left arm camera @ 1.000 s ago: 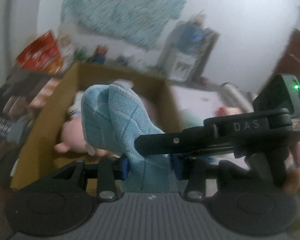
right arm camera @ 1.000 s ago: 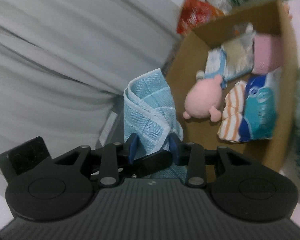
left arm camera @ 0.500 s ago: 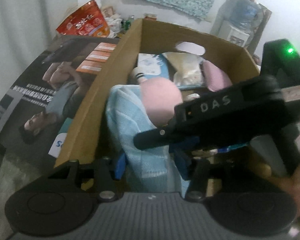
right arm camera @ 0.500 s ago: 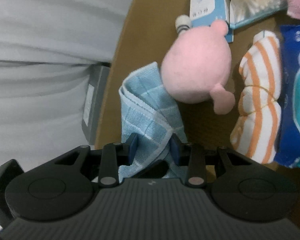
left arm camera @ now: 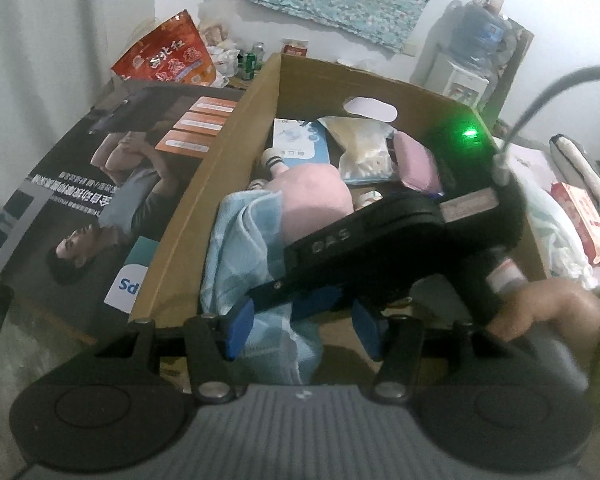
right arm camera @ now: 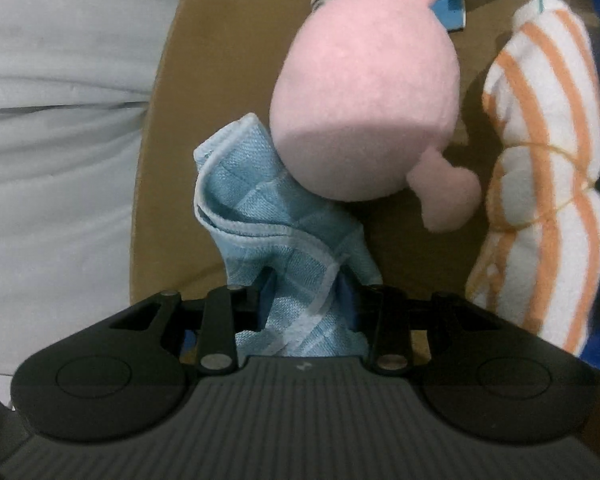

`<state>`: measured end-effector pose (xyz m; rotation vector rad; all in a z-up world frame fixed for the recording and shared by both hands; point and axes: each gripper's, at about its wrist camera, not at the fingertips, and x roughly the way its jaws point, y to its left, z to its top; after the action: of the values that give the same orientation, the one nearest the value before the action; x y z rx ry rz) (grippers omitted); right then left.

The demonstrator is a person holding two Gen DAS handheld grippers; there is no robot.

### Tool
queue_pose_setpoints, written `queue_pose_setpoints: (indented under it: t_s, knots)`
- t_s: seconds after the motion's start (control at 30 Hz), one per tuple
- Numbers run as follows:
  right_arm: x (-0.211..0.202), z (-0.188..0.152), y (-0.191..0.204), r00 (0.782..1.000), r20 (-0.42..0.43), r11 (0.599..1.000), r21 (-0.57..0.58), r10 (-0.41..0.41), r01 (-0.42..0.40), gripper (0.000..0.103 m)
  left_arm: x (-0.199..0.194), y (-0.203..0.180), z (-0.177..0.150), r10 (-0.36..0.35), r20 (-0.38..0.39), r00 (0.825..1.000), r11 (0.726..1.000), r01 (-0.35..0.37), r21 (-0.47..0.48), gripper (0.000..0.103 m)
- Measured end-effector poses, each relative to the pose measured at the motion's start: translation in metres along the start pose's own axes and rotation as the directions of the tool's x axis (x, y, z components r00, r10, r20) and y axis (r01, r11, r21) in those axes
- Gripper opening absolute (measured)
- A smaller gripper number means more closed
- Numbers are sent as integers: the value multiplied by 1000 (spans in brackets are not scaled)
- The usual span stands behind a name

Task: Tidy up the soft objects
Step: 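Open the right gripper to drop the towel beside the pink pig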

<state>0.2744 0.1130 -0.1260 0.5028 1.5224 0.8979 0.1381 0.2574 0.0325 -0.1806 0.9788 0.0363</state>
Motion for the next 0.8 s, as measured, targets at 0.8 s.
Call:
queue_pose_setpoints:
  t_s: [0.8]
  knots:
    - [-334, -260, -140, 723, 641, 962, -96, 258, -257, 77, -97, -183, -65, -338, 189, 922, 918, 278, 284, 94]
